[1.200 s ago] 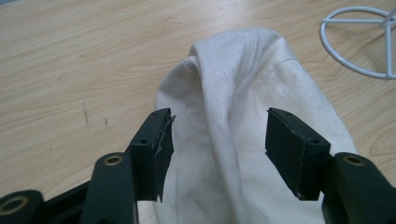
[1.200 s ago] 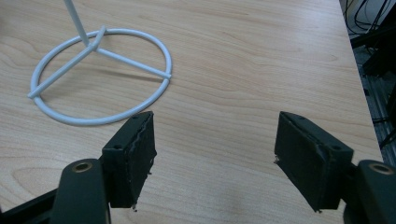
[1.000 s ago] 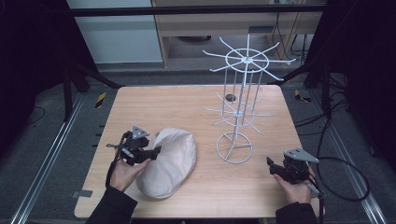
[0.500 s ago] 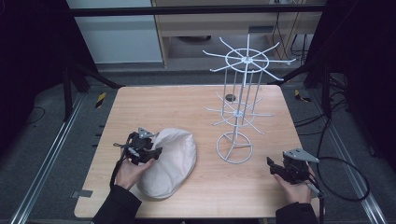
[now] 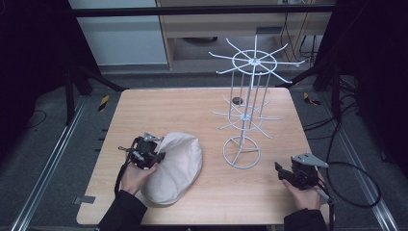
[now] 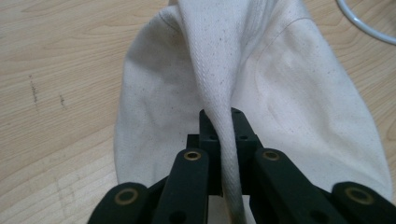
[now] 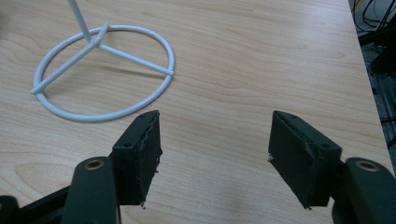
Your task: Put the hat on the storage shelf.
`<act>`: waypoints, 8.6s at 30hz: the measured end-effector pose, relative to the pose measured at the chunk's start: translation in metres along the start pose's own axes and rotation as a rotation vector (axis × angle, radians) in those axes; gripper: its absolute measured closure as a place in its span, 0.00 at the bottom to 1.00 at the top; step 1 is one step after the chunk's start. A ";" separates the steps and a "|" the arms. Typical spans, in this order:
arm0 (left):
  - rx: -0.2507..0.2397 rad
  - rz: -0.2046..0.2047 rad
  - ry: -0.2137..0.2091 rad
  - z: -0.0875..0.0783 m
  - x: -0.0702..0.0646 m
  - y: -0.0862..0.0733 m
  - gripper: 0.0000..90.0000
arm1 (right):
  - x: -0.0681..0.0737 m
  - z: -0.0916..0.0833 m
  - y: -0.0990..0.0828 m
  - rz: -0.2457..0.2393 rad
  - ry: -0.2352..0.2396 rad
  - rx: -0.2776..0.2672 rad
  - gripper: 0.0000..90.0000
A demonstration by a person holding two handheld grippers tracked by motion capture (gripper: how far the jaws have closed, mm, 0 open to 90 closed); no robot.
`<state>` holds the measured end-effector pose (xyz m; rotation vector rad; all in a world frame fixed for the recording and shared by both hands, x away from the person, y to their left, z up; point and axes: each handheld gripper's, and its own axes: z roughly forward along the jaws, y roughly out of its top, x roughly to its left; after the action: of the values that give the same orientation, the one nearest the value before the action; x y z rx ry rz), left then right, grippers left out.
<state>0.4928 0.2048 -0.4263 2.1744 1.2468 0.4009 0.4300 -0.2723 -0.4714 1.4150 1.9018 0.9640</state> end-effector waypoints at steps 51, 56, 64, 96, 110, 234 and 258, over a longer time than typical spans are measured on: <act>-0.565 -0.075 -0.163 -0.135 -0.007 -0.009 0.98 | -0.002 -0.001 -0.001 -0.001 -0.005 -0.022 0.36; -0.610 -0.070 -0.160 -0.142 -0.010 -0.010 0.99 | -0.001 -0.002 0.000 -0.006 0.000 -0.032 0.36; -0.689 -0.074 -0.177 -0.157 -0.015 -0.011 0.99 | -0.001 -0.002 0.000 -0.009 0.000 -0.030 0.36; -0.937 -0.106 -0.230 -0.190 -0.019 0.000 0.99 | 0.000 -0.001 0.000 -0.015 0.003 -0.036 0.36; -1.038 -0.108 -0.284 -0.200 -0.035 0.022 0.99 | 0.000 -0.001 0.000 -0.023 0.002 -0.035 0.36; -0.665 0.023 -0.223 -0.079 -0.057 0.058 0.63 | 0.000 0.001 -0.001 -0.013 0.011 -0.027 0.35; -0.457 -0.059 0.025 -0.066 0.016 -0.044 0.36 | 0.000 0.001 -0.003 -0.012 0.006 -0.028 0.33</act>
<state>0.4365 0.2584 -0.4031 1.7457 1.1019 0.6228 0.4295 -0.2730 -0.4746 1.3851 1.8918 0.9858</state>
